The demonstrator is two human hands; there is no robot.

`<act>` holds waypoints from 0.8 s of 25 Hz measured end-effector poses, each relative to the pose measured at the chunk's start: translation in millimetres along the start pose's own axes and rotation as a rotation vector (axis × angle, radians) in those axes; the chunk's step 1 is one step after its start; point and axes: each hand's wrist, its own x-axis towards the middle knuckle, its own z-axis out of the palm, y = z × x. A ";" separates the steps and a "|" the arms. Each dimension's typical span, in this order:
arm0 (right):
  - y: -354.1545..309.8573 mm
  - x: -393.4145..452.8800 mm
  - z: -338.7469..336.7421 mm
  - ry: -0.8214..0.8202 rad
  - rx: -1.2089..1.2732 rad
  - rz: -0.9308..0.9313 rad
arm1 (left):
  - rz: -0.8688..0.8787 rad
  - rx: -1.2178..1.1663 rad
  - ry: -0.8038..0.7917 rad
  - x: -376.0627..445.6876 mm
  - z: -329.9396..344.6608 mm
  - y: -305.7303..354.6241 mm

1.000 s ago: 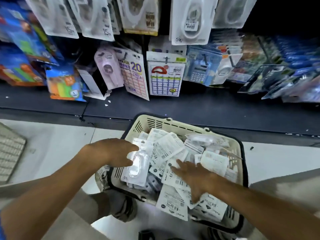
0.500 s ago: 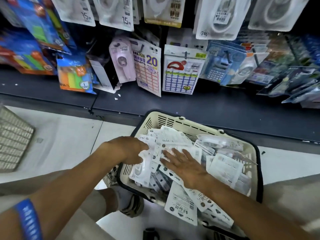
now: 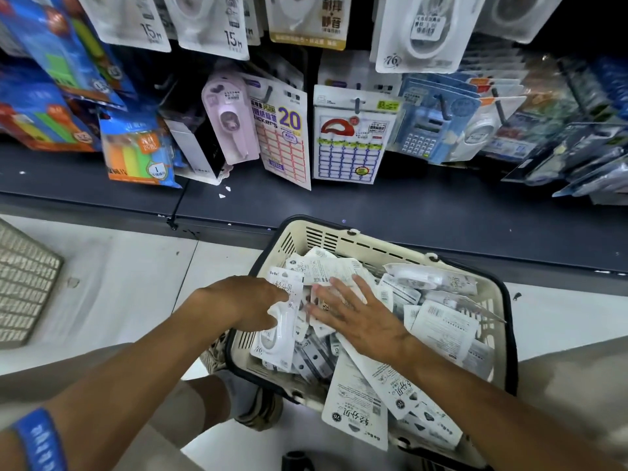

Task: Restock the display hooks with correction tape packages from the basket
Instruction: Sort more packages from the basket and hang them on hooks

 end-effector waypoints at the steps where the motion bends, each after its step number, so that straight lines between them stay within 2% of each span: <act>1: -2.6 6.8 -1.7 0.022 0.038 0.099 | 0.000 0.000 0.001 -0.1 -0.1 0.1; 3: -2.7 16.8 -5.0 -0.015 0.137 0.232 | 0.004 0.000 0.004 -0.2 -0.1 0.7; 7: -6.9 24.3 4.1 -0.222 0.187 0.181 | -0.001 -0.010 0.008 -1.1 3.0 -0.2; 10: -13.0 37.7 6.1 -0.228 0.088 0.203 | 0.000 -0.002 -0.002 -0.4 4.6 -1.4; 14: -2.8 58.1 3.8 -0.156 0.134 0.299 | -0.002 0.000 -0.003 4.3 4.9 -2.0; 20: -12.7 80.9 10.5 -0.178 0.074 0.352 | -0.017 -0.017 -0.024 9.2 6.0 -3.2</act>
